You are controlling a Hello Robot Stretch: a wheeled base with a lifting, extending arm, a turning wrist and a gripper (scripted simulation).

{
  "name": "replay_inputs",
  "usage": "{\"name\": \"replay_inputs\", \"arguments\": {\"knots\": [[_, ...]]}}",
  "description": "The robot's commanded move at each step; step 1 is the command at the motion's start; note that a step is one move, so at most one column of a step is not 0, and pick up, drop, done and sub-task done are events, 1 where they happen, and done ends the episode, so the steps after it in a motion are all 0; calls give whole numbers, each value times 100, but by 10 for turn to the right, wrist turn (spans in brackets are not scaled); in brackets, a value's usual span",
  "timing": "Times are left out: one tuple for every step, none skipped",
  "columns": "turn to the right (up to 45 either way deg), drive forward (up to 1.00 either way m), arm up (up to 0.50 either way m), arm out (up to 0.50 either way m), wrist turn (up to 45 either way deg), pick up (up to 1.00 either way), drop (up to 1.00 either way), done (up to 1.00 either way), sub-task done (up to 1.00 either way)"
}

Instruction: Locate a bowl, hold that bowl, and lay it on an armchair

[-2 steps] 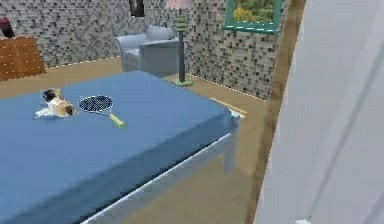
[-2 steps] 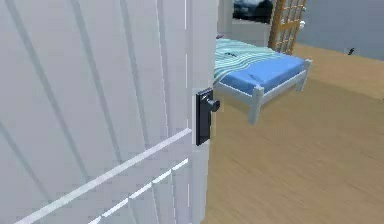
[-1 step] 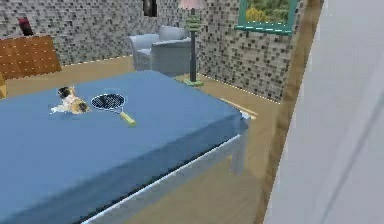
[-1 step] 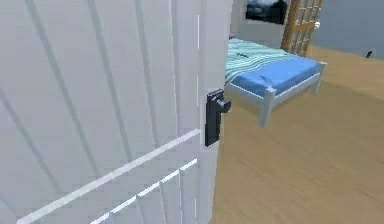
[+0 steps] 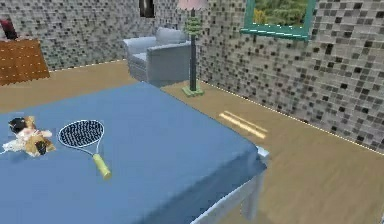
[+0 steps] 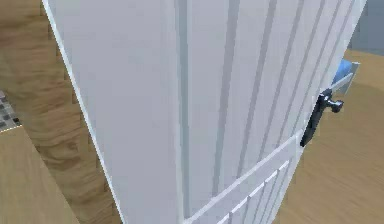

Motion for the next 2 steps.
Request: {"name": "replay_inputs", "arguments": {"knots": [[90,0,0,0,0,0,0,0,0],[30,0,0,0,0,0,0,0,0]]}}
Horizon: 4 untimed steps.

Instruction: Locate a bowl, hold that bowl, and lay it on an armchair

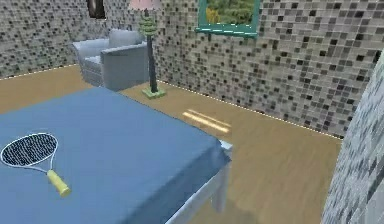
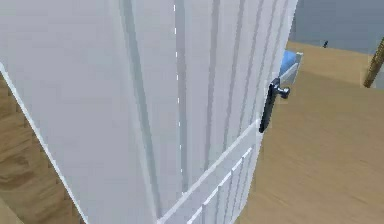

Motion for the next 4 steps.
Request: {"name": "replay_inputs", "arguments": {"knots": [[0,40,0,0,0,0,0,0,0],[360,0,0,0,0,0,0,0,0],[0,75,0,0,0,0,0,0,0],[-90,0,0,0,0,0,0,0,0]]}}
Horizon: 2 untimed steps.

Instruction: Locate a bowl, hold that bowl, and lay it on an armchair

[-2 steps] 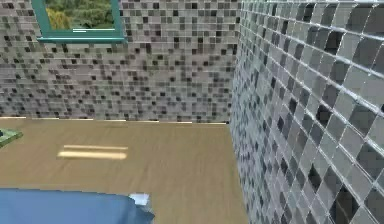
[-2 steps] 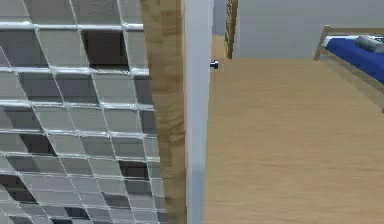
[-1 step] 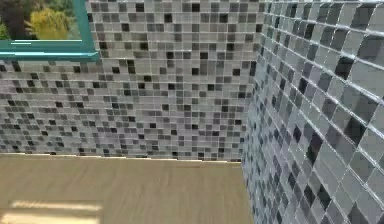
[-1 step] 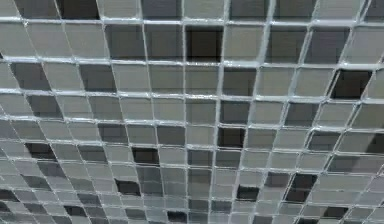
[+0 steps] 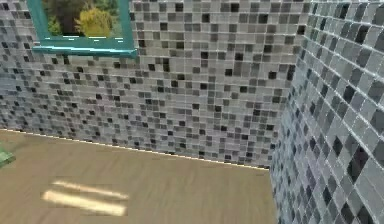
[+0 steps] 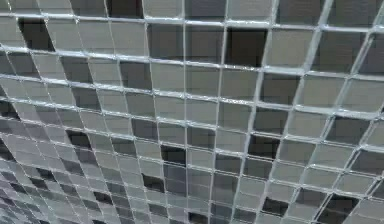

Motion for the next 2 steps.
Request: {"name": "replay_inputs", "arguments": {"knots": [[0,45,0,0,0,0,0,0,0],[-450,0,0,0,0,0,0,0,0]]}}
